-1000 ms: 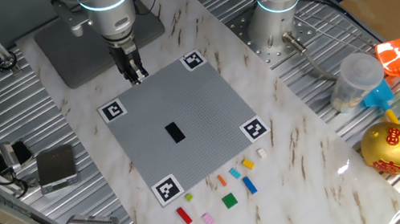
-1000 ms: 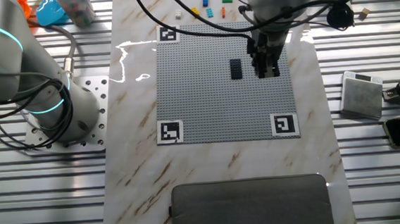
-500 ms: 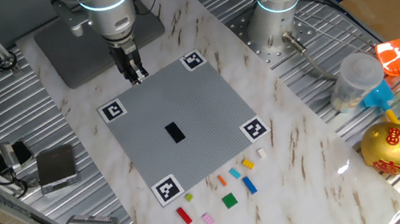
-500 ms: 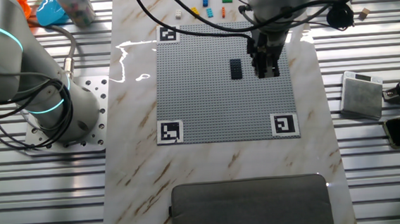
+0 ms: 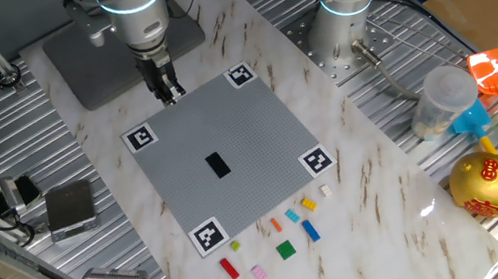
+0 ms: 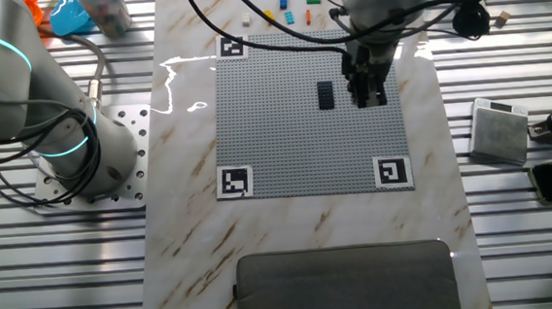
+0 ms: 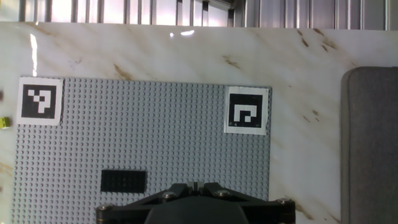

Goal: Build with small Lego blocks

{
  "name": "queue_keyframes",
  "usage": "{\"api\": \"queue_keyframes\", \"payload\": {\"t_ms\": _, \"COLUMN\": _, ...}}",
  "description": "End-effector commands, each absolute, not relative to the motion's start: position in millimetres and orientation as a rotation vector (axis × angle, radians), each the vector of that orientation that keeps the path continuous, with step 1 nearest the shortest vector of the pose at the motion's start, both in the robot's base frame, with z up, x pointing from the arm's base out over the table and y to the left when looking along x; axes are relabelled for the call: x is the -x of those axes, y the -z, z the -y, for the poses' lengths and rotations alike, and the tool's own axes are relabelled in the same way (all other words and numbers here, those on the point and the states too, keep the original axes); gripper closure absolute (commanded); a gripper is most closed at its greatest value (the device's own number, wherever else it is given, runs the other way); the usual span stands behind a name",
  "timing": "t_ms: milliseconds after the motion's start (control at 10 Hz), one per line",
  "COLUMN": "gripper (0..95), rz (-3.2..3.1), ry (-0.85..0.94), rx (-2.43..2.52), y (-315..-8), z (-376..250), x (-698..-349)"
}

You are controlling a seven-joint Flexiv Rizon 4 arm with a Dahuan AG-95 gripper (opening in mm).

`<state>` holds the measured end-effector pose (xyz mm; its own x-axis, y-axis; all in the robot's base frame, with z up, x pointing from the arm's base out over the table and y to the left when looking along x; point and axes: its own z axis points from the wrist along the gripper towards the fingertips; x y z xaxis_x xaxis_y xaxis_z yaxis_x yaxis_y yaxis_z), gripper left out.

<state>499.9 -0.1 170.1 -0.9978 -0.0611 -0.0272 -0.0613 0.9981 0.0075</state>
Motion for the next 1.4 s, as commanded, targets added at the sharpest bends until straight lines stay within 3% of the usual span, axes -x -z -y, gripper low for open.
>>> {"api": "queue_keyframes", "payload": {"t_ms": 100, "gripper": 95.0, "rz": -3.115, "ry": -0.011, "rx": 0.199, "y": -170.8, "z": 0.0, "x": -499.8}}
{"api": "queue_keyframes", "payload": {"t_ms": 600, "gripper": 95.0, "rz": -3.085, "ry": -0.007, "rx": 0.359, "y": -170.1, "z": 0.1, "x": -499.9}}
{"api": "queue_keyframes", "payload": {"t_ms": 1400, "gripper": 95.0, "rz": -2.956, "ry": -0.045, "rx": 1.025, "y": -170.1, "z": 0.1, "x": -499.9}}
